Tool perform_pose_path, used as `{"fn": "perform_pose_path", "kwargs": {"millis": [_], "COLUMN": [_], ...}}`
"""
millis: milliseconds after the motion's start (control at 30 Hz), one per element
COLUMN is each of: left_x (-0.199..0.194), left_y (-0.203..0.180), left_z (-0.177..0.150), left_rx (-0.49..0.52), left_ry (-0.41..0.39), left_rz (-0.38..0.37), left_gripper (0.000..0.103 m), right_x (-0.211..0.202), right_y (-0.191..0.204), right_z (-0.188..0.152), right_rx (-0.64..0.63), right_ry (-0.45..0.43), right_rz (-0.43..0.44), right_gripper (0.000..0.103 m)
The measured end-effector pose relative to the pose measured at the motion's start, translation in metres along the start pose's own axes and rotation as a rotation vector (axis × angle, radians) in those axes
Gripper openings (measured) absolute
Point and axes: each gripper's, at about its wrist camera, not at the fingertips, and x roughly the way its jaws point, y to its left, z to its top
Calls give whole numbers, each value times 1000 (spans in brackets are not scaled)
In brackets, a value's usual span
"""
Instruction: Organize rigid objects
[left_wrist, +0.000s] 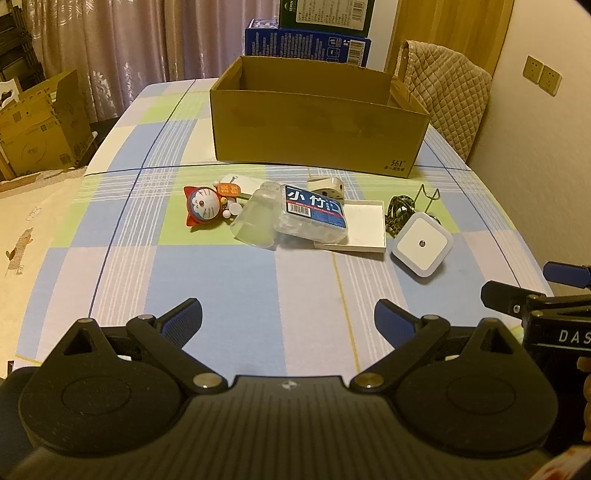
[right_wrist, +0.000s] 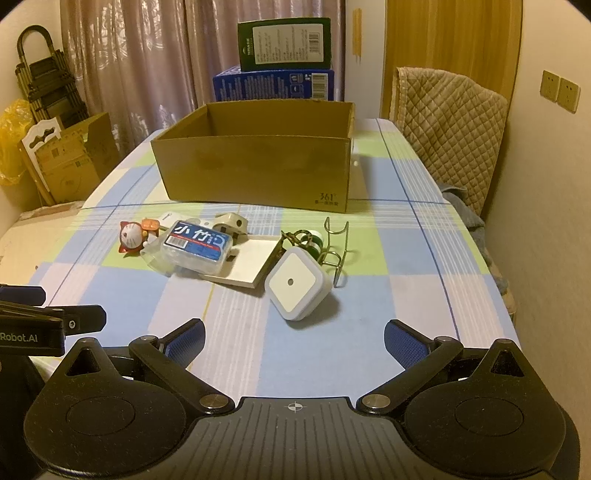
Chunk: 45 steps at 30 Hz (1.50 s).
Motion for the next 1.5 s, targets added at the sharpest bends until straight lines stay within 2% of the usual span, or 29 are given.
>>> {"fn": "perform_pose_path", "kwargs": {"millis": [300, 433, 567, 700, 833, 967, 1100, 1400, 1500], "left_x": [10, 18, 30, 47, 62, 82, 99, 119, 122], "left_y": [2, 4, 7, 10, 9, 4, 2, -1, -2], "left_z": [2, 6, 15, 27, 35, 41, 44, 47, 47], "left_rx": [-16, -6, 18, 39, 80, 119, 140, 155, 156], "left_ry": [25, 15, -4, -6, -41, -19, 0, 7, 3], "left_rz": [-33, -34, -26, -26, -25, -28, -26, -59, -66], "left_gripper": [97, 97, 97, 97, 97, 97, 97, 97, 97], "right_x": [9, 16, 29, 50, 75, 101, 125, 155, 157], "right_y": [-3, -3, -1, 7, 16, 23, 26, 31, 31], "right_z": [-3, -1, 2, 5, 0, -6, -11, -21, -21], "right_rx": [-12, -57, -142, -304, -446, -566, -671, -826, -838], "right_ry": [12, 8, 1, -14, -9, 12, 23, 19, 10], "right_rz": [-1, -2, -7, -55, -77, -87, -120, -168, -172], "right_gripper": [101, 101, 101, 100, 100, 88, 81, 68, 62]}}
